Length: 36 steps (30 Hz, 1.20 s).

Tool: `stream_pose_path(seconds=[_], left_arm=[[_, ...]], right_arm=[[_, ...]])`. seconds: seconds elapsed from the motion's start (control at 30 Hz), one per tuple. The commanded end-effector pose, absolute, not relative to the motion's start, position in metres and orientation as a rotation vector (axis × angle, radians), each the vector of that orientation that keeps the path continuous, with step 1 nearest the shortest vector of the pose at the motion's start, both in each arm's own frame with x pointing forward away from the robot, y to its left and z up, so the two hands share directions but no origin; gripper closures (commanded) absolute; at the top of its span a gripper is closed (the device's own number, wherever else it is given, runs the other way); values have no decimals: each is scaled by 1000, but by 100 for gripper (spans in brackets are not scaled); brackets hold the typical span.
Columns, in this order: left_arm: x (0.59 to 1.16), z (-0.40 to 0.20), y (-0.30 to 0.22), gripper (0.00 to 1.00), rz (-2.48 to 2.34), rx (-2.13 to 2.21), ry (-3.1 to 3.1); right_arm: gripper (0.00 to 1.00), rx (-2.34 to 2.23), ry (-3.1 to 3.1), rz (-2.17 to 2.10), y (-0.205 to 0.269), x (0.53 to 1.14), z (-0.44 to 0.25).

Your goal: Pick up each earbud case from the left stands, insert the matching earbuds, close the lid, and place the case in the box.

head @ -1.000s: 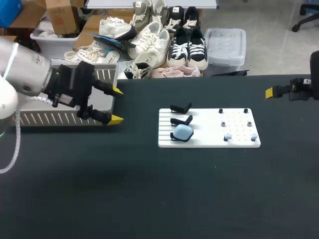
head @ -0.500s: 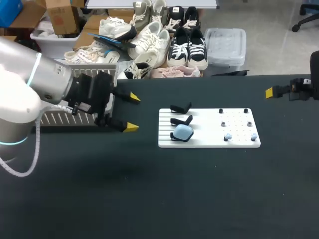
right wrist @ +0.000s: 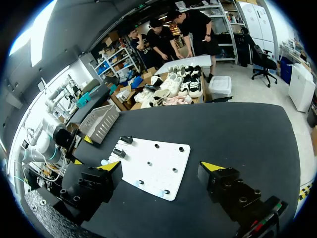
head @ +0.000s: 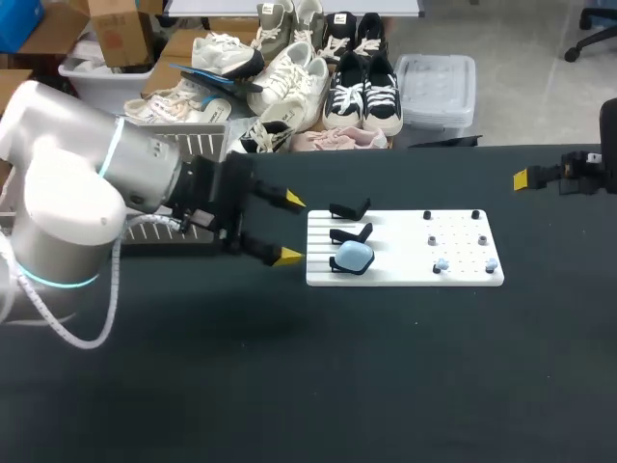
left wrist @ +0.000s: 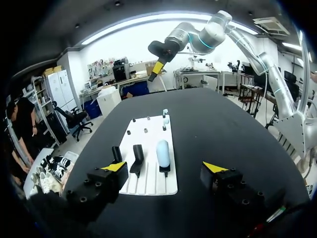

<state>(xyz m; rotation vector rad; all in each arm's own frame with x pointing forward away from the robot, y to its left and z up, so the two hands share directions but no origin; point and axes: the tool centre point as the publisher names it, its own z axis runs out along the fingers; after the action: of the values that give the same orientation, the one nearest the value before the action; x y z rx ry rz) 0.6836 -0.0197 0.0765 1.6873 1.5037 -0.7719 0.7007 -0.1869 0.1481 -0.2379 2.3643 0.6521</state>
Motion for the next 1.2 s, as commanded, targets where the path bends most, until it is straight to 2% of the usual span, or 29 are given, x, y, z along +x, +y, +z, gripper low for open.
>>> stream_pose_path(seconds=[0.03,1.2], left_arm=[[688,65,-36,0,-760,1678,1506],[690,25,-76,0,-841,1583,1637]], right_arm=[[0,-239,2368,653,-187,701,149],[0,-239,2368,653,-187,701,149]])
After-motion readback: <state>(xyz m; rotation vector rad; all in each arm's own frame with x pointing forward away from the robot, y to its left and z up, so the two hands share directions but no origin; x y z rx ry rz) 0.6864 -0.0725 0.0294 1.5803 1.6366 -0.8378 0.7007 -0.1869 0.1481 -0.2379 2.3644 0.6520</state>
